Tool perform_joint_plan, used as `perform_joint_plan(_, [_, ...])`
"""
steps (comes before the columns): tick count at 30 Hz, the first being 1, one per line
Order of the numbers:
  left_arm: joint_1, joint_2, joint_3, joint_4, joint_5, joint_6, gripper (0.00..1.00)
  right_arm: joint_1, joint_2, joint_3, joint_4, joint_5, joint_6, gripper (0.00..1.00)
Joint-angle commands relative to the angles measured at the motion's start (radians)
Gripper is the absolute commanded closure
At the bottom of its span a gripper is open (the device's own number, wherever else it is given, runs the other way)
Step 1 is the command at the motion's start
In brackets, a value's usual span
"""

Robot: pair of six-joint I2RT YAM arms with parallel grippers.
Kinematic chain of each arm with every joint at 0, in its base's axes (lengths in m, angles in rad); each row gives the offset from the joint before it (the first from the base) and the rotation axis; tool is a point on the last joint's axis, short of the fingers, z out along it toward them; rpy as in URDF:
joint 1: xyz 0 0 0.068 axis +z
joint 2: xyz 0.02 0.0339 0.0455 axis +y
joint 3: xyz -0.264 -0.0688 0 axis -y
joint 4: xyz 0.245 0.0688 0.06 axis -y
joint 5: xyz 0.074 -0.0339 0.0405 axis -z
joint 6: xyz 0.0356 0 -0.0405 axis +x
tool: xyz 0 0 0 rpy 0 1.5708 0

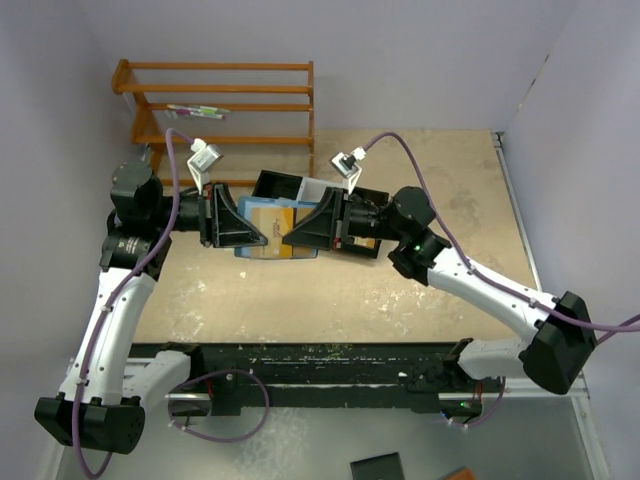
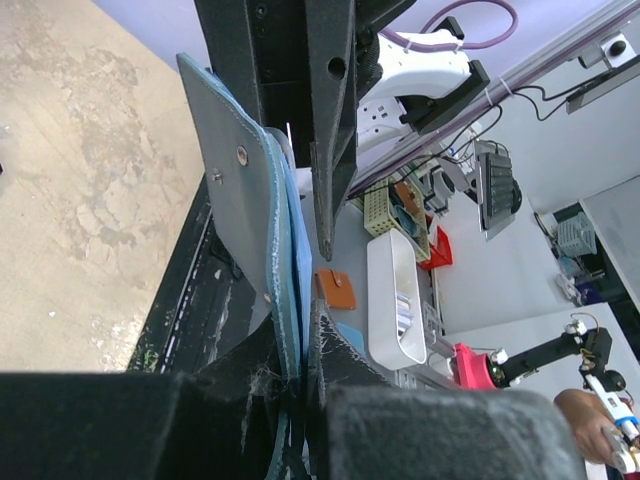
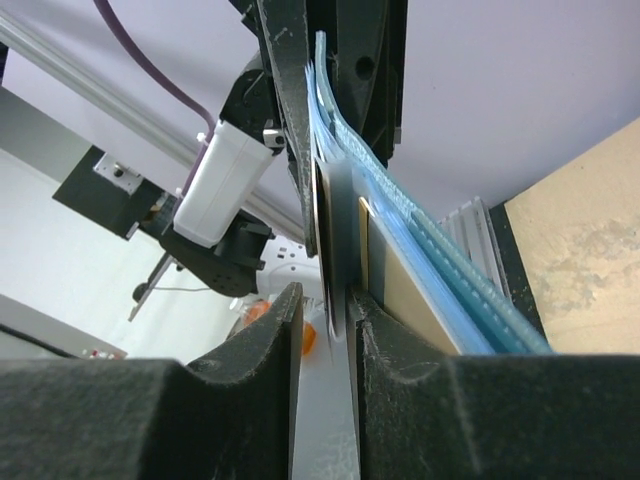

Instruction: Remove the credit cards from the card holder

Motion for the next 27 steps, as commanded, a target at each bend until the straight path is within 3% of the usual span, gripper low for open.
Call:
perform_joint_plan(1, [-0.002,-0.02,0.04,0.013,0.036,0.017,0.99,-0.007,0.019,0.065,0.07,0.01,0.017,0.76])
perform_joint_plan(8, [-0.002,-0.018,0.047,-0.019,0.035,0.043,1.0,-0.019,-0.027,0.029,0.029,-0.024,0.018,1.0])
perform_joint_plan(21, [-0.002,-0.023,0.092,-0.072,0.035,0.098,1.0,-0.212,-0.259,-0.085,-0.315,-0.082,-0.12,1.0])
perform_joint_plan(27, [-0.002,-0.02,0.144,-0.16,0.035,0.193,1.0,-0.429,-0.322,-0.108,-0.489,-0.156,-0.179,1.0])
